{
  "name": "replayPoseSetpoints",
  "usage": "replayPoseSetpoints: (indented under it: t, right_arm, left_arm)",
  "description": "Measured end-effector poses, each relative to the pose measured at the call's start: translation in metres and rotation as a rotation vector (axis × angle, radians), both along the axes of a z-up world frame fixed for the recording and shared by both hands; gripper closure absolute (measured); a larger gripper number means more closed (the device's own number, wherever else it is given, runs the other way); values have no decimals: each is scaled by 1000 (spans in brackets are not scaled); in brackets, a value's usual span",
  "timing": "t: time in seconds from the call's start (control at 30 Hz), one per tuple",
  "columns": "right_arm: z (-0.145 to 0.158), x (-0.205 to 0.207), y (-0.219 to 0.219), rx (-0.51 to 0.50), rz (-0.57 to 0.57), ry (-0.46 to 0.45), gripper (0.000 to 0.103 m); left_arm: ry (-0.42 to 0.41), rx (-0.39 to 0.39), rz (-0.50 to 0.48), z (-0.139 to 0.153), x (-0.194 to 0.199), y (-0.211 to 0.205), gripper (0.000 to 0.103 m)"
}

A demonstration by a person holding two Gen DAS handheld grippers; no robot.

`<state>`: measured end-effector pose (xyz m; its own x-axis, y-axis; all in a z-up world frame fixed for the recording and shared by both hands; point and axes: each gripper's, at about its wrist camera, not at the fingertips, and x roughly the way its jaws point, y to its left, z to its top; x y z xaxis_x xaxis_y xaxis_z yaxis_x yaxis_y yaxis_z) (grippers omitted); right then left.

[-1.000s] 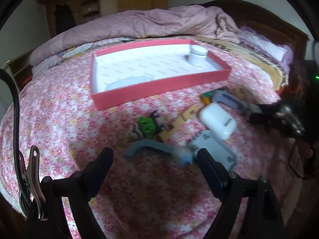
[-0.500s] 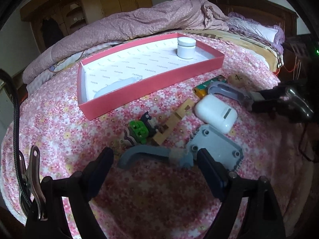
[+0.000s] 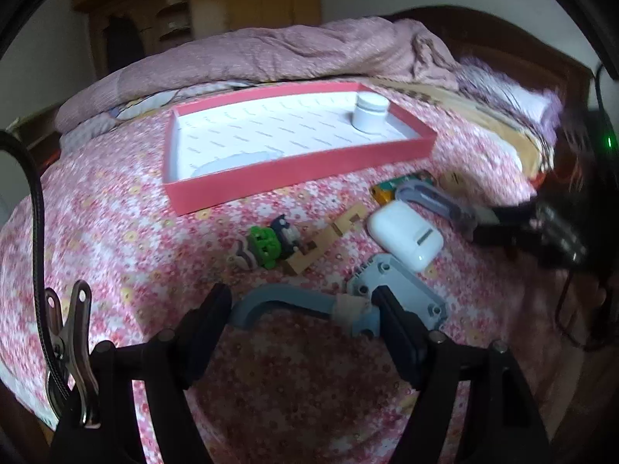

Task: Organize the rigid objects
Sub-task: 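Carry the hook and charger to the tray, lowering the hook inside with the left tool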

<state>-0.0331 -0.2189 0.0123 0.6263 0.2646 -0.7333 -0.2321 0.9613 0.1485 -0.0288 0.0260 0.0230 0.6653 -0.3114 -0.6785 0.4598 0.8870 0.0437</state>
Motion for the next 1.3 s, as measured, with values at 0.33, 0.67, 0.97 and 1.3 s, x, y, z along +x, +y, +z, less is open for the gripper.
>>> replayPoseSetpoints:
  t: [0.33,0.67,0.97,1.3]
  right_arm:
    - [2,-5,3,-22,27,-33,64]
    - [26,-22,13,-25,73,-109,64]
    - [34,-25,12,21,96,-111,64]
    - [37,-22,7,40,81,-113,64]
  left_arm:
    - [-16,-26,67,16,-4,1,24]
    - [-32,-36,105,30,-6,-1,24]
    - [-9,-62,133,32,-4,4,24]
    - [-6,-76,154,40,5,2,24]
